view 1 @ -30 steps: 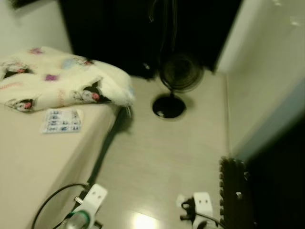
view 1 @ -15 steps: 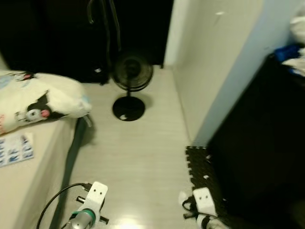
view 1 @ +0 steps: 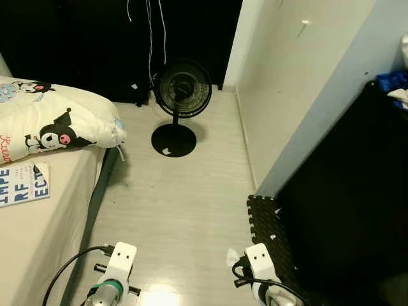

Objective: Clean up the room

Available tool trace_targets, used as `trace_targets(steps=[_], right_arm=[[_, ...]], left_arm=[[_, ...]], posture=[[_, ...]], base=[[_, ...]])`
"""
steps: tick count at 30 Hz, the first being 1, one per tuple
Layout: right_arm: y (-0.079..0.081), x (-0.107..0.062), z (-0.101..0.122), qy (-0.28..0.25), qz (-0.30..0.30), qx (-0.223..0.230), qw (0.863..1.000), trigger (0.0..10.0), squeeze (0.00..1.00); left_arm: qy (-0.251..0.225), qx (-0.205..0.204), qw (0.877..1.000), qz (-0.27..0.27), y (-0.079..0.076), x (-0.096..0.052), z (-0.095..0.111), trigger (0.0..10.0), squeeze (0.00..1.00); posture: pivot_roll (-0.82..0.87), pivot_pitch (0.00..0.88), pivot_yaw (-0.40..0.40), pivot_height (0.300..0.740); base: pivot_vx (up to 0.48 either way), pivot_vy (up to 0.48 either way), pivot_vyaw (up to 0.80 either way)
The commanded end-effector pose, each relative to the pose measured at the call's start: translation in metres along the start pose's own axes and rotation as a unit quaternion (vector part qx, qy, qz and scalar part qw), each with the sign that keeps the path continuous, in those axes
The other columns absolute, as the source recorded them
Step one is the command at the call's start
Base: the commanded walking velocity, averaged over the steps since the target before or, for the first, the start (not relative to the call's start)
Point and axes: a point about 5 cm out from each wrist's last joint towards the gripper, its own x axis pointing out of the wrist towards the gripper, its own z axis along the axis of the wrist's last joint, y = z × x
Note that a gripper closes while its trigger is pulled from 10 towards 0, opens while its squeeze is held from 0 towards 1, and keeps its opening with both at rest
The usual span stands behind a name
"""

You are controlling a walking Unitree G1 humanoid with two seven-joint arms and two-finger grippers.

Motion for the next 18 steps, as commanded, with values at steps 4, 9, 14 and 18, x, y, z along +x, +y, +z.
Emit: trace_targets(steps=[4, 9, 14, 18], right_arm=[[-0.0045, -0.0034, -0.0092, 0.016, -0.012, 0.013, 1.000, 10.0, 0.00], [-0.0042, -0.0034, -0.0092, 0.015, -0.013, 0.015, 1.000, 10.0, 0.00], [-0.0037, -0.0033, -0.0089, 0.014, -0.012, 0.010, 1.000, 10.0, 0.00], [-0.0025, -0.0038, -0.0105, 0.016, -0.011, 0.011, 1.000, 10.0, 0.00]], left_arm=[[0.006, 0.015, 1.000, -0.006, -0.0042, -0.0018, -0.0051, 10.0, 0.00], [0.005, 0.020, 1.000, -0.008, -0.0048, -0.0015, -0.0047, 10.0, 0.00], [0.004, 0.024, 1.000, -0.010, -0.0048, -0.0017, -0.0049, 10.0, 0.00], [0.005, 0.023, 1.000, -0.009, -0.0049, -0.0023, -0.0061, 10.0, 0.00]], posture=[[0.09, 0.000, -0.004, 0.740], [0.09, 0.000, 0.000, 0.740], [0.09, 0.000, 0.001, 0.740], [0.10, 0.001, 0.001, 0.740]], base=[[-0.480, 0.000, 0.00], [-0.480, 0.000, 0.00], [-0.480, 0.000, 0.00], [-0.480, 0.000, 0.00]])
